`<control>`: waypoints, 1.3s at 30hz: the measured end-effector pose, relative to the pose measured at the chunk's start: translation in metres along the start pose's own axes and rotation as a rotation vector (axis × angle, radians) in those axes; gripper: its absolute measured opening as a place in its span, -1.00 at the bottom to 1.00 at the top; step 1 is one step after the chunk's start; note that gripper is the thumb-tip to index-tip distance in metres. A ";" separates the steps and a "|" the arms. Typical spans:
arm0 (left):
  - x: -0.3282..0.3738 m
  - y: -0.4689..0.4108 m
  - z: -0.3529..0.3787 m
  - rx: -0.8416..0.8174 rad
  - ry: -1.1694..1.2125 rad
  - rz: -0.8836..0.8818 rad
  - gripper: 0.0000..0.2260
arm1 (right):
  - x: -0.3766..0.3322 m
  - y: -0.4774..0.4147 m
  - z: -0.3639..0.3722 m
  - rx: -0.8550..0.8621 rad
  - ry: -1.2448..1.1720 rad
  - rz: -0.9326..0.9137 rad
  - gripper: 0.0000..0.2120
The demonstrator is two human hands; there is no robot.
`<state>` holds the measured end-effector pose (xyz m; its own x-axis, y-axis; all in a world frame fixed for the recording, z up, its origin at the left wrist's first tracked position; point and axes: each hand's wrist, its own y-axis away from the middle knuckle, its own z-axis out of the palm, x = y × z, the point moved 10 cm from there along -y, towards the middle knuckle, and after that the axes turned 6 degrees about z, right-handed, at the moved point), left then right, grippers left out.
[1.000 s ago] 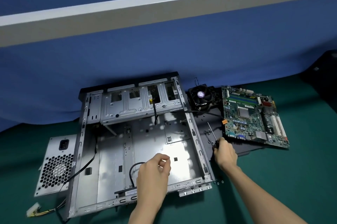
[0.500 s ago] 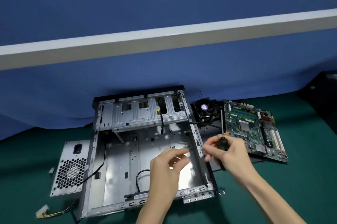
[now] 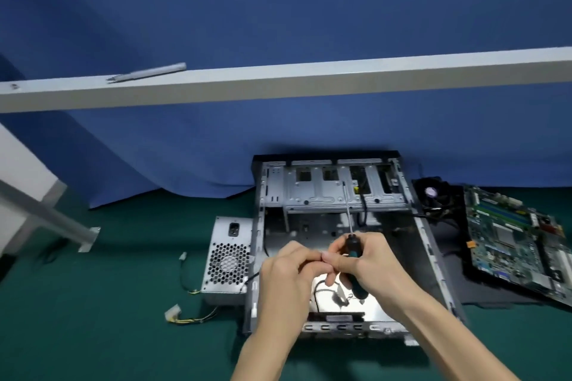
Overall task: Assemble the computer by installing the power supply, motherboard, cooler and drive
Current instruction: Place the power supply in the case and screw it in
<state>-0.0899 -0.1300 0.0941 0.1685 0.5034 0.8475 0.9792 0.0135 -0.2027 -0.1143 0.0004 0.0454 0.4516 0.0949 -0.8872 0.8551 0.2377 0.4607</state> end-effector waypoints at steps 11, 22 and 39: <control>-0.118 -0.017 -0.123 -0.025 -0.461 -0.131 -0.89 | 0.041 -0.045 0.092 0.131 -0.018 0.161 -0.81; -0.172 -0.050 -0.122 -0.230 -0.490 -0.187 -0.95 | 0.057 -0.075 0.110 0.225 0.011 0.231 -0.84; -0.178 -0.066 -0.093 -0.434 -0.657 0.013 -0.81 | 0.058 -0.085 0.108 0.234 -0.006 0.247 -0.84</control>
<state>-0.1744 -0.3006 0.0020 0.2112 0.9104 0.3556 0.9571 -0.2664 0.1135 -0.1330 -0.1190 -0.0418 0.6536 0.1159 -0.7479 0.7544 -0.0205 0.6561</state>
